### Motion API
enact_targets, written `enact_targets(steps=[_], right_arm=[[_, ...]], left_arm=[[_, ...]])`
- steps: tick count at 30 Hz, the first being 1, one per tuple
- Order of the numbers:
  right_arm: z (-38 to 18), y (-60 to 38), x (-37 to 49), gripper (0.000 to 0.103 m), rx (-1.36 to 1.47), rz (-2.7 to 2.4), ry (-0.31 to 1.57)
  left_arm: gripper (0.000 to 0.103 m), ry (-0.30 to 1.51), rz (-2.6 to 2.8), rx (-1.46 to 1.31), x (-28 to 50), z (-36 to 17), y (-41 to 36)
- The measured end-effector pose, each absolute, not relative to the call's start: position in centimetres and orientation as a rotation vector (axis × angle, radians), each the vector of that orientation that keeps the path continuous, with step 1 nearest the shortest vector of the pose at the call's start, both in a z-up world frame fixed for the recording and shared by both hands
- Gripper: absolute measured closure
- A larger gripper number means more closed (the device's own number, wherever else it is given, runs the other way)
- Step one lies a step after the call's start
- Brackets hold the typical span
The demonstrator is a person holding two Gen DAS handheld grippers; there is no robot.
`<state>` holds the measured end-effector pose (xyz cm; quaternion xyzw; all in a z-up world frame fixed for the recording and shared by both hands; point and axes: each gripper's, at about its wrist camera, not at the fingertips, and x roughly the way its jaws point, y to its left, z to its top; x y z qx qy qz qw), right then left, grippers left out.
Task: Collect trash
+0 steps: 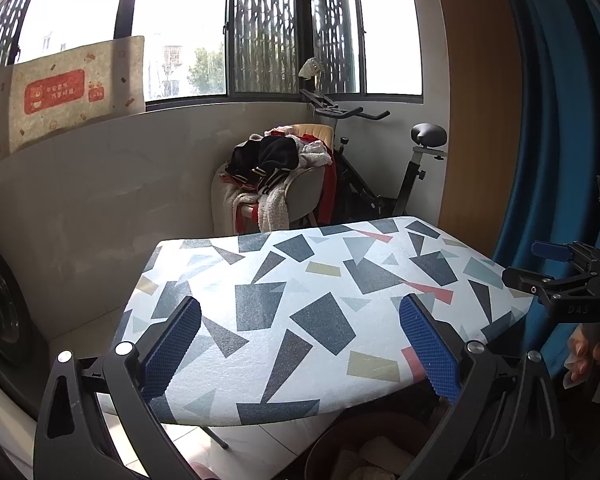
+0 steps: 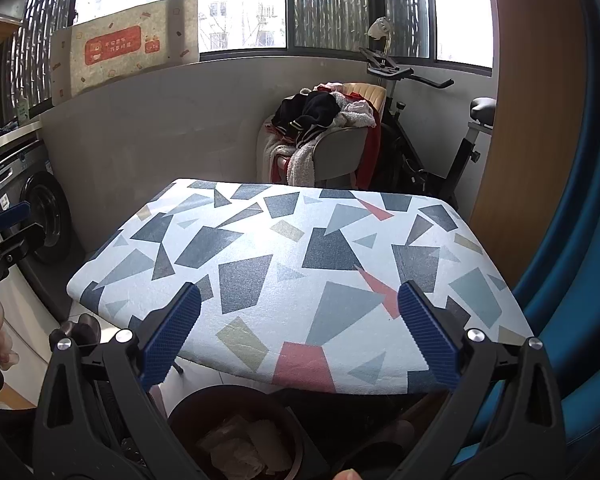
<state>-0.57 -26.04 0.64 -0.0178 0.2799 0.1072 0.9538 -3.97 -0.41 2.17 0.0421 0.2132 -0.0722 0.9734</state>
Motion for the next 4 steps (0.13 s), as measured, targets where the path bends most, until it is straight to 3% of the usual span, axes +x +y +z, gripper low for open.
enact_targets(steps=[4], right_arm=[[0.56,-26.05,-0.58,0.006,-0.032,0.215,0.571]], left_arm=[[0.006,0.437,-0.143,0.081,-3.87,1.97,-0.35]])
